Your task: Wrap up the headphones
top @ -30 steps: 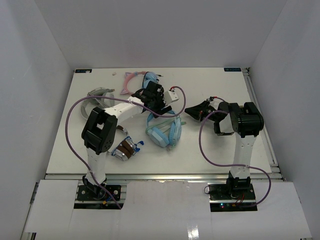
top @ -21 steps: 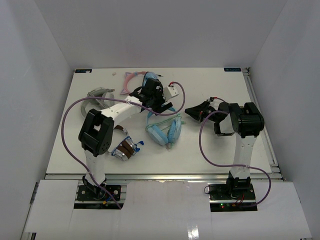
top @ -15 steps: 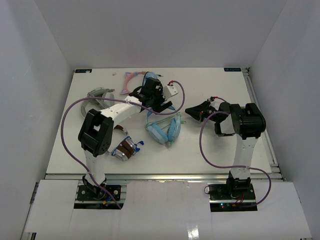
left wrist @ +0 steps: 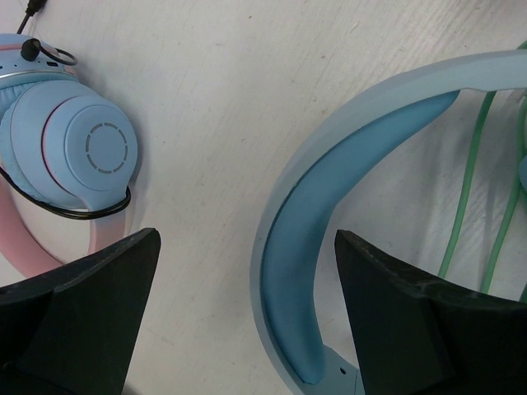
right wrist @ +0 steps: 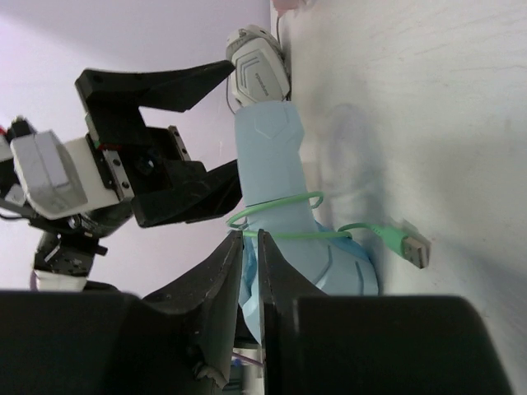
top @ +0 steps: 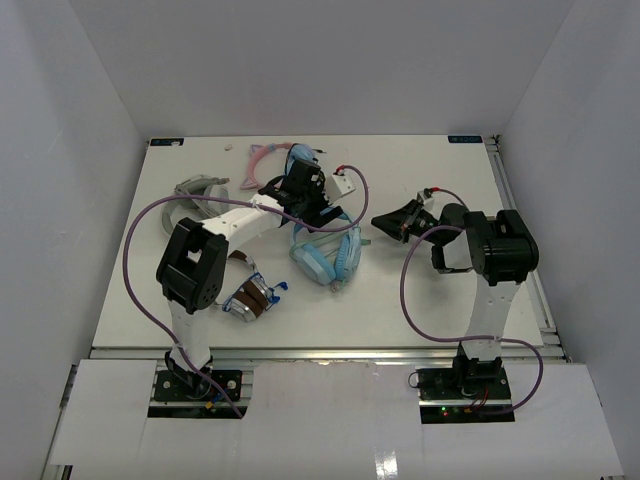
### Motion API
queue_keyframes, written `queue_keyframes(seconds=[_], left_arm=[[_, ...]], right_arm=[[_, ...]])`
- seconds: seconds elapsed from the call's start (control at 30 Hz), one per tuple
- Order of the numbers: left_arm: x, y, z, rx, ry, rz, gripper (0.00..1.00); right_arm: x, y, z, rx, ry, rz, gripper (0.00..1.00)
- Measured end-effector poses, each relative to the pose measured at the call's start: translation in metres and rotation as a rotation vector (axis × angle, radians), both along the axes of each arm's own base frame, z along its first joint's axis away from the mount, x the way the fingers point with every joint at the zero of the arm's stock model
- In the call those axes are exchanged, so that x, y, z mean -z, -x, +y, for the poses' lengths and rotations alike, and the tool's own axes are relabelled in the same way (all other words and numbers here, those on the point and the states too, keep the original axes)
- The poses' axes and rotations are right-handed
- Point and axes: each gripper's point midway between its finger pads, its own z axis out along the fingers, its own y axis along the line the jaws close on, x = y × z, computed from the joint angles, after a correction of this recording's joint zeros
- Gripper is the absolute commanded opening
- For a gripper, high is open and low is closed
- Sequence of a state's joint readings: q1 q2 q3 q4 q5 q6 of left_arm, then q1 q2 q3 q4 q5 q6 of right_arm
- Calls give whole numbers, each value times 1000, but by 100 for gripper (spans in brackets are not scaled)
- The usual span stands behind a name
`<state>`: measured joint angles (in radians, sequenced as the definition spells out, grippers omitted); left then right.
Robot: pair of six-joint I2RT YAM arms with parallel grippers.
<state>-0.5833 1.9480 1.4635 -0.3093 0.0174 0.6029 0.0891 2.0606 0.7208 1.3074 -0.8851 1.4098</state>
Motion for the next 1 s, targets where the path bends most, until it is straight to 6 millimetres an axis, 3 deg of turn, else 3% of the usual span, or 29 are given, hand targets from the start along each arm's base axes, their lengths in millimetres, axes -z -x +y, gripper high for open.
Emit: queue_keyframes(seconds=[0.2, 0.3, 0.57, 1.0], left_arm=[[1, -1, 3, -17, -4, 4, 98], [3, -2, 6, -36, -12, 3, 98], [6, -5, 11, -72, -24, 2, 98], [1, -2, 3, -68, 23, 33, 98]], right_arm=[[-29, -9, -7, 60, 162, -241, 19], [-34, -11, -11, 84, 230, -299, 19], [-16, -13, -17, 100, 323, -285, 19], [-10, -14, -19, 104, 354, -287, 20]])
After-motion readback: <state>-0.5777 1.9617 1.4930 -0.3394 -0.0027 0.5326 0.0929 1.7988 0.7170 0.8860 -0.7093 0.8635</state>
